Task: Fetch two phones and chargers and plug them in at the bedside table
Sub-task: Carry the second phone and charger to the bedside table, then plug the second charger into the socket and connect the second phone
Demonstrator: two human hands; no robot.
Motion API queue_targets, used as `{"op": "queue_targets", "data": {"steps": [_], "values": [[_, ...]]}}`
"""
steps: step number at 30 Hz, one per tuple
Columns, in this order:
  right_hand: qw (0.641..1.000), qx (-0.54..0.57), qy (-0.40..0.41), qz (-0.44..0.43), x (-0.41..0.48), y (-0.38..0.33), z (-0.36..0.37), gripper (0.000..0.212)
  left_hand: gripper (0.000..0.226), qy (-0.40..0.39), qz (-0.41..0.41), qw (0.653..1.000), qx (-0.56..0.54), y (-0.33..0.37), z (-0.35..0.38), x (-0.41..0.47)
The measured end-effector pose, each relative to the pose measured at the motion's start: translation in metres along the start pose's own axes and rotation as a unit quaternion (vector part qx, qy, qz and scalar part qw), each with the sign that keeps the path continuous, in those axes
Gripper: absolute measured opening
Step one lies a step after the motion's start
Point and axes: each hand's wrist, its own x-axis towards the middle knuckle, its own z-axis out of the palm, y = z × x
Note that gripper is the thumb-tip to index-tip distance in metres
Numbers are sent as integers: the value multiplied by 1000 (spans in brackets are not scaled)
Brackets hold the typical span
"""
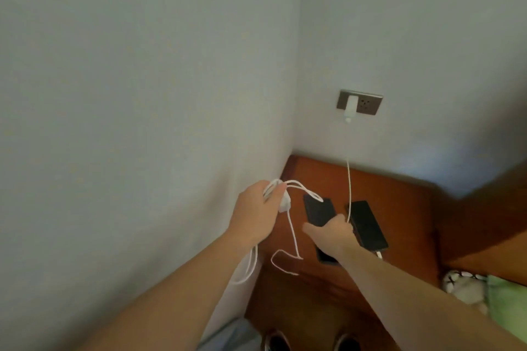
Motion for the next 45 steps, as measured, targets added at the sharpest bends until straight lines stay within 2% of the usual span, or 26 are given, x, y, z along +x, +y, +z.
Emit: {"op": "queue_targets", "data": {"steps": [9,14,18,24,29,33,38,43,45], "values": [[997,-77,-12,-12,129,-15,56,96,27,63,-83,993,-49,-62,68,55],[982,-174,43,-67,176,-3,94,92,30,80,-114,989,-56,-98,105,68],[973,-195,68,-100,201,8,117,96,35,69,-124,988,-55,-119,122,70],[987,-117,92,-67,222,11,143,99,30,49,-123,989,-70,-129,132,75],[978,-139,143,-59,230,14,157,91,25,37,-121,988,-83,-133,136,76],[978,-127,159,-38,233,9,169,87,29,22,-149,984,-94,-141,137,77],[966,-167,188,-58,234,13,180,99,47,14,-157,982,-107,-145,138,79],[964,-192,172,-68,233,17,178,106,36,21,-147,981,-122,-144,140,82],[972,-165,157,-64,228,14,172,102,34,23,-143,982,-121,-143,141,82]]}}
